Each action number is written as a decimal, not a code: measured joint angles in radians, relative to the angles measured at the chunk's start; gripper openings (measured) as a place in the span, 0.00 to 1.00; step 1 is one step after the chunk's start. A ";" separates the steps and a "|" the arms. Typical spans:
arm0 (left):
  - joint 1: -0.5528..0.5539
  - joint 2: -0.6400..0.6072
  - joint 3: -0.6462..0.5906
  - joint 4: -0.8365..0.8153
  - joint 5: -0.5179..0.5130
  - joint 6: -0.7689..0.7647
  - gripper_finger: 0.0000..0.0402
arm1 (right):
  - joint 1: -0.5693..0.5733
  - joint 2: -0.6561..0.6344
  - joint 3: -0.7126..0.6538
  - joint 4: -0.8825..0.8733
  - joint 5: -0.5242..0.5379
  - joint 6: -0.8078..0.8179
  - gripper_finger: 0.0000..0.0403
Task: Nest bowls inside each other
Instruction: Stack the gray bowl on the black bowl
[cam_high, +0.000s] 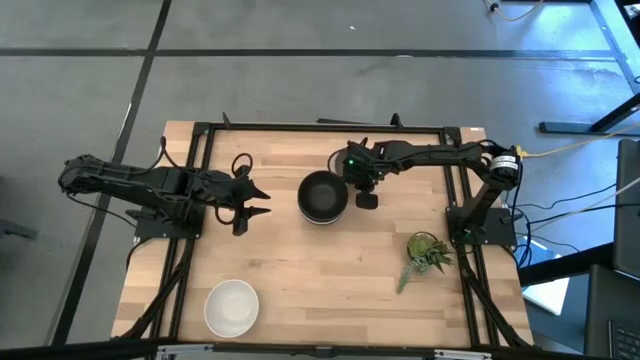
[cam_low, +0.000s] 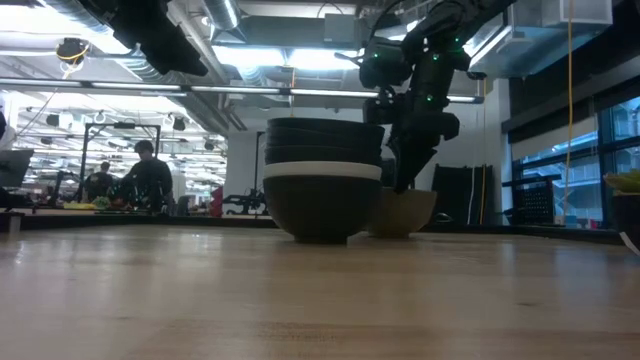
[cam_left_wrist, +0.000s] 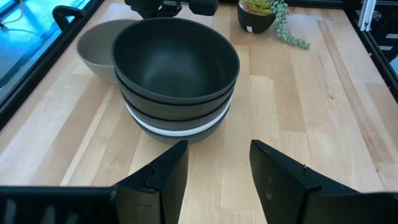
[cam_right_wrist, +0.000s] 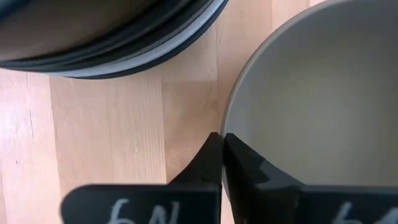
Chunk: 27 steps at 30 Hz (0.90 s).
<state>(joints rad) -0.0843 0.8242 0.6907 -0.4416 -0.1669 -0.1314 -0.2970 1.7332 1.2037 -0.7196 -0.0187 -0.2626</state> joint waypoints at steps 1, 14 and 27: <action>0.000 0.000 0.000 0.000 0.000 0.000 0.41 | -0.001 0.000 0.000 -0.002 0.006 0.005 0.02; 0.000 0.000 0.000 0.000 0.000 0.002 0.41 | -0.017 -0.022 0.131 -0.176 0.069 -0.010 0.00; 0.000 0.000 0.000 0.000 -0.003 0.001 0.41 | -0.005 -0.030 0.536 -0.411 0.118 -0.018 0.00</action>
<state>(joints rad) -0.0845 0.8246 0.6907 -0.4412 -0.1703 -0.1303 -0.3016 1.7035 1.7395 -1.1309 0.0994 -0.2805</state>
